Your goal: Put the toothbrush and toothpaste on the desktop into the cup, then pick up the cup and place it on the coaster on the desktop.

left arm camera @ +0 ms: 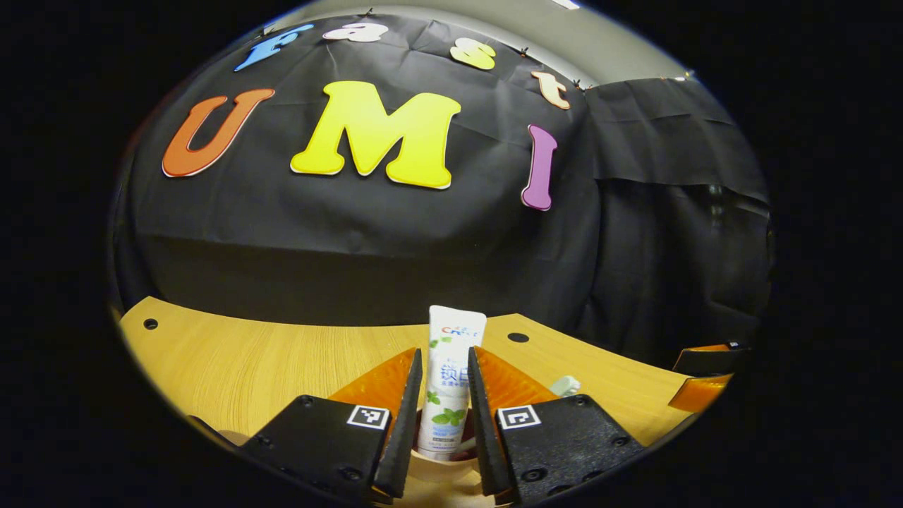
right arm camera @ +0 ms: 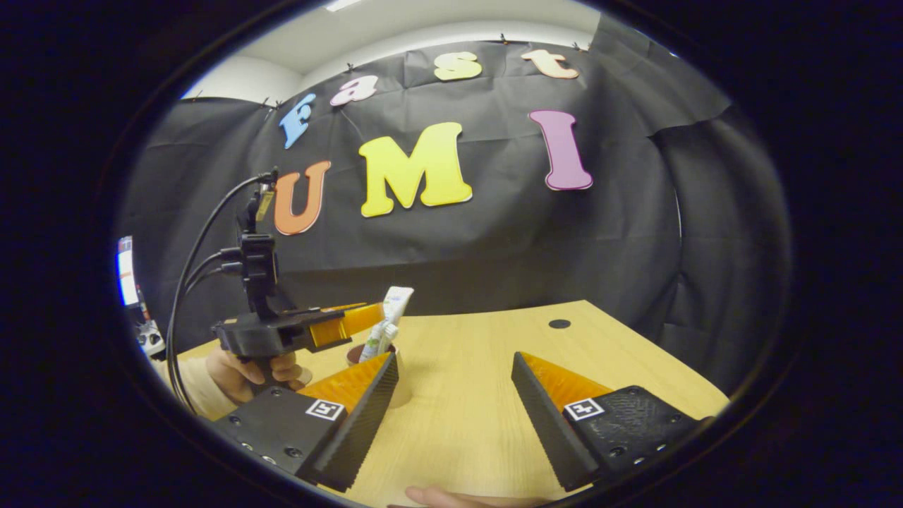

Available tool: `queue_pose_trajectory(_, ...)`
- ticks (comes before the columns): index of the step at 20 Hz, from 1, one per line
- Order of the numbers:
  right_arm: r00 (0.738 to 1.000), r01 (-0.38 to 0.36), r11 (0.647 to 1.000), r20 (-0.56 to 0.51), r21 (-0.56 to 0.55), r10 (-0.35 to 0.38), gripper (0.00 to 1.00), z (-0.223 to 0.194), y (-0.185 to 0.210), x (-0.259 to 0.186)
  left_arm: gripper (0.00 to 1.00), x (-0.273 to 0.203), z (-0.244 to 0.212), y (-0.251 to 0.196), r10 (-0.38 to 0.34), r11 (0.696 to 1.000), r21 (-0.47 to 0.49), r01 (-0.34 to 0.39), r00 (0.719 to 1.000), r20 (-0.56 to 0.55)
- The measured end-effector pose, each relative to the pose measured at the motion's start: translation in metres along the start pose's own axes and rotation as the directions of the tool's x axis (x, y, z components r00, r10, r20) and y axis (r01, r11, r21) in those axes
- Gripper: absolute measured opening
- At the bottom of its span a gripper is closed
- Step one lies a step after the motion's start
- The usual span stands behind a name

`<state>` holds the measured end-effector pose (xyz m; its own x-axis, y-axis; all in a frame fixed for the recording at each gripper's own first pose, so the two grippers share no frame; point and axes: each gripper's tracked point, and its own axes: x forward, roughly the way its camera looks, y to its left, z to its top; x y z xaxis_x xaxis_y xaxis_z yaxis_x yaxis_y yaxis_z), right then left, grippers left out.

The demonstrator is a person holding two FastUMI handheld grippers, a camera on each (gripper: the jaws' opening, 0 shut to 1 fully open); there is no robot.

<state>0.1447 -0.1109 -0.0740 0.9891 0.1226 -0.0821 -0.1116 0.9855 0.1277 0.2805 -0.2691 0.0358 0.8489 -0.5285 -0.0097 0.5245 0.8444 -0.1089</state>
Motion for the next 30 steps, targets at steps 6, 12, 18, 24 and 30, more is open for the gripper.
queue_pose_trajectory(6,1.000,-0.004,1.000,-0.014,-0.013,0.004,0.94,0.006,0.020,-0.010,0.56,-0.037,0.016,-0.009,-0.014,1.000,0.026,0.014,1.000,0.004)
queue_pose_trajectory(12,0.996,-0.030,0.999,-0.085,-0.026,0.027,0.96,0.010,0.055,-0.016,0.86,-0.104,0.037,0.008,0.046,0.996,0.067,-0.050,0.997,0.063)
queue_pose_trajectory(18,0.984,0.003,0.991,-0.177,-0.133,-0.027,0.96,-0.007,0.073,0.001,0.98,-0.164,0.030,0.036,0.140,0.978,0.144,-0.152,0.986,0.093)
queue_pose_trajectory(24,0.940,-0.031,0.990,-0.340,-0.135,-0.017,0.96,-0.040,0.098,0.030,0.98,-0.217,0.012,0.060,0.201,0.967,0.138,-0.214,0.975,0.099)
queue_pose_trajectory(30,0.842,-0.053,0.989,-0.539,-0.136,-0.029,0.96,-0.072,0.107,0.064,0.98,-0.254,0.006,0.095,0.260,0.953,0.134,-0.273,0.959,0.109)
